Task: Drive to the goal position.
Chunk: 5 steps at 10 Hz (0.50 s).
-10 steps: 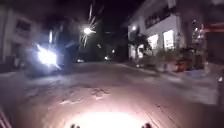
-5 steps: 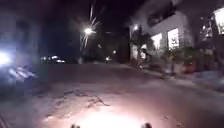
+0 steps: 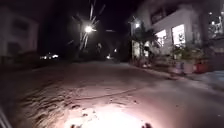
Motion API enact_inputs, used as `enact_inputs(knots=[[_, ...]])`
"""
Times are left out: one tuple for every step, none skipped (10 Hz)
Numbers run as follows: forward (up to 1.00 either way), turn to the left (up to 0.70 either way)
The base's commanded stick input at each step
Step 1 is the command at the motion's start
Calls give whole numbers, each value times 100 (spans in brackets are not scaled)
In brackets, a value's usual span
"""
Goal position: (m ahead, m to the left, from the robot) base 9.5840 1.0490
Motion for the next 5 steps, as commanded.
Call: enact_inputs(knots=[[85, 0], [85, 0], [85, 0], [85, 0], [85, 0]])
